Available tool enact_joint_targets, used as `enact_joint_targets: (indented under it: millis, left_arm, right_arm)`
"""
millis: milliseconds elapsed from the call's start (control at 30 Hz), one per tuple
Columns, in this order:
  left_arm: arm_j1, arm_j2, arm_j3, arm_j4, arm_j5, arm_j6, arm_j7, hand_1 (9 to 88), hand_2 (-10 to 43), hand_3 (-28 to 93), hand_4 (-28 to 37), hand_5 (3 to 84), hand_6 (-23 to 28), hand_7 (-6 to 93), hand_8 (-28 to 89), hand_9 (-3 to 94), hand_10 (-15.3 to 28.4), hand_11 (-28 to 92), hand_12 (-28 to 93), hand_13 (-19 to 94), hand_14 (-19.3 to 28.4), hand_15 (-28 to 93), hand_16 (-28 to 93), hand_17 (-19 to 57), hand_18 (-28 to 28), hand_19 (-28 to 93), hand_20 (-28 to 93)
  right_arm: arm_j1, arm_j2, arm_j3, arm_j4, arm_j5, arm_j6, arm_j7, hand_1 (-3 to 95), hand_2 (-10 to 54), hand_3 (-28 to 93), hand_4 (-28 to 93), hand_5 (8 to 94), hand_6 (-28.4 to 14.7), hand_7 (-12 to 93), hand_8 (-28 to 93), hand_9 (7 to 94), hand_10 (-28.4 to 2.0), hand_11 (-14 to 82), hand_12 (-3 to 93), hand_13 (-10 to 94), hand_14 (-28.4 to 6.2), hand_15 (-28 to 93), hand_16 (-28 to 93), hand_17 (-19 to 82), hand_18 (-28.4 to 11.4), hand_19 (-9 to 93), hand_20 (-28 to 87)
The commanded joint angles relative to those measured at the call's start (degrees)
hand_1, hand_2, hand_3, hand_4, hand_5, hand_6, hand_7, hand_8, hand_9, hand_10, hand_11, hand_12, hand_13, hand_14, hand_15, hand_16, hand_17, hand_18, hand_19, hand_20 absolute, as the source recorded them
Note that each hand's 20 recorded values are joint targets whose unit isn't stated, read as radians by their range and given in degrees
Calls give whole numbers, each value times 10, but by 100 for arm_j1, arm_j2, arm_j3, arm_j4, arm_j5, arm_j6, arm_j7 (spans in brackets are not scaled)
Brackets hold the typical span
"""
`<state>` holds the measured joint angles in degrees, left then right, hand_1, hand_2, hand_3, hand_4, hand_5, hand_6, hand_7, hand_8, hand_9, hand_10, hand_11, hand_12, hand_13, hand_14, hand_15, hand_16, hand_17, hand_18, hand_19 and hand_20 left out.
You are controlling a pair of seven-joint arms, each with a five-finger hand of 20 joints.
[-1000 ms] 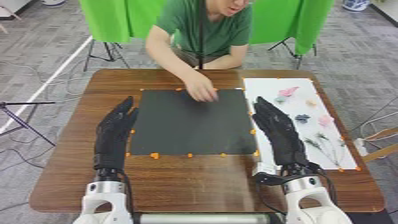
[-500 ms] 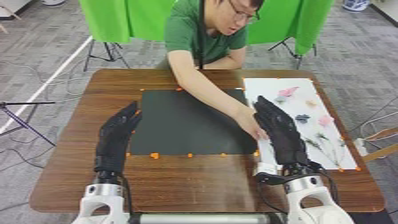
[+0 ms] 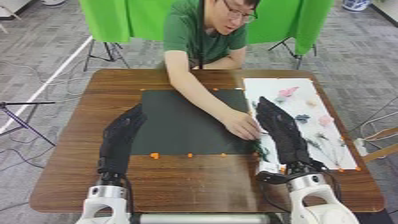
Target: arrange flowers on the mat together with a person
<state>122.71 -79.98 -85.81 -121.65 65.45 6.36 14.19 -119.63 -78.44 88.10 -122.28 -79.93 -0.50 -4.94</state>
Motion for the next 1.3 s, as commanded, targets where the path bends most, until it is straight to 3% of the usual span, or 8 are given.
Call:
enact_joint_targets:
  millis: [33, 200, 367, 667, 867, 967, 1233, 1300]
  left_arm:
    - [141, -47, -24, -16, -57, 68, -1, 298, -49, 642, -178, 460, 28, 140, -67, 364, 115, 108, 126, 310, 150, 80, 10, 77, 106, 56, 182]
    - [70, -53, -74, -1, 20, -29, 26, 298, -49, 643, -178, 460, 29, 141, -69, 366, 115, 109, 126, 311, 149, 80, 11, 76, 106, 56, 183]
    - [177, -39, -138, -29, -86, 83, -8, 298, -47, 642, -178, 460, 29, 141, -69, 366, 115, 109, 125, 312, 149, 81, 11, 76, 105, 56, 183]
    - [108, -94, -182, -29, -30, 155, 6, 296, -49, 645, -179, 461, 29, 141, -68, 373, 117, 115, 128, 313, 149, 84, 14, 76, 104, 56, 183]
    - [86, -113, -215, -12, 60, -75, -88, 296, -48, 644, -179, 461, 30, 141, -68, 383, 118, 124, 131, 315, 150, 90, 16, 75, 103, 54, 184]
    - [83, -113, -235, -32, 75, 9, -116, 297, -47, 641, -180, 461, 30, 140, -68, 389, 120, 127, 132, 317, 151, 91, 16, 74, 103, 52, 183]
    - [-1, -155, -459, 10, 104, -44, -101, 295, -46, 640, -178, 463, 31, 138, -67, 393, 121, 131, 134, 320, 151, 96, 18, 70, 103, 50, 180]
    - [17, -152, -527, 7, 117, 33, -82, 296, -45, 639, -178, 464, 31, 138, -67, 394, 122, 131, 134, 321, 152, 96, 17, 70, 102, 49, 179]
  right_arm:
    - [-55, -24, 18, -100, -102, -82, 57, 85, -95, 712, -202, 321, -87, 41, -81, 301, -151, 10, 70, 207, -102, 41, 52, 125, -88, -1, 193]
    - [-5, -27, 40, -90, -89, -276, 149, 86, -95, 708, -199, 318, -86, 39, -80, 300, -151, 10, 71, 207, -101, 42, 51, 125, -89, 0, 193]
    - [-81, -91, 65, -119, -116, -583, 247, 84, -95, 704, -200, 302, -86, 31, -77, 279, -151, 4, 71, 201, -100, 41, 52, 122, -92, -1, 191]
    - [-18, -83, -31, -66, 0, -537, 190, 88, -95, 699, -198, 297, -81, 32, -75, 278, -150, 2, 72, 200, -94, 39, 52, 120, -94, -1, 189]
    - [-63, -73, -45, -76, 2, -431, 188, 89, -95, 702, -197, 300, -79, 35, -75, 281, -150, 4, 73, 203, -94, 41, 52, 121, -93, 0, 189]
    - [-116, -100, -35, -87, -2, -424, 185, 88, -95, 703, -197, 300, -78, 37, -76, 282, -151, 4, 73, 204, -94, 41, 51, 122, -93, 0, 190]
    - [-20, -82, -30, -53, -39, -347, 177, 89, -95, 703, -197, 302, -78, 38, -77, 284, -152, 5, 75, 201, -96, 42, 50, 122, -92, 0, 190]
    - [-9, -56, -28, -42, -44, -364, 202, 90, -95, 704, -196, 302, -73, 41, -76, 284, -152, 5, 75, 199, -97, 41, 51, 121, -91, 0, 191]
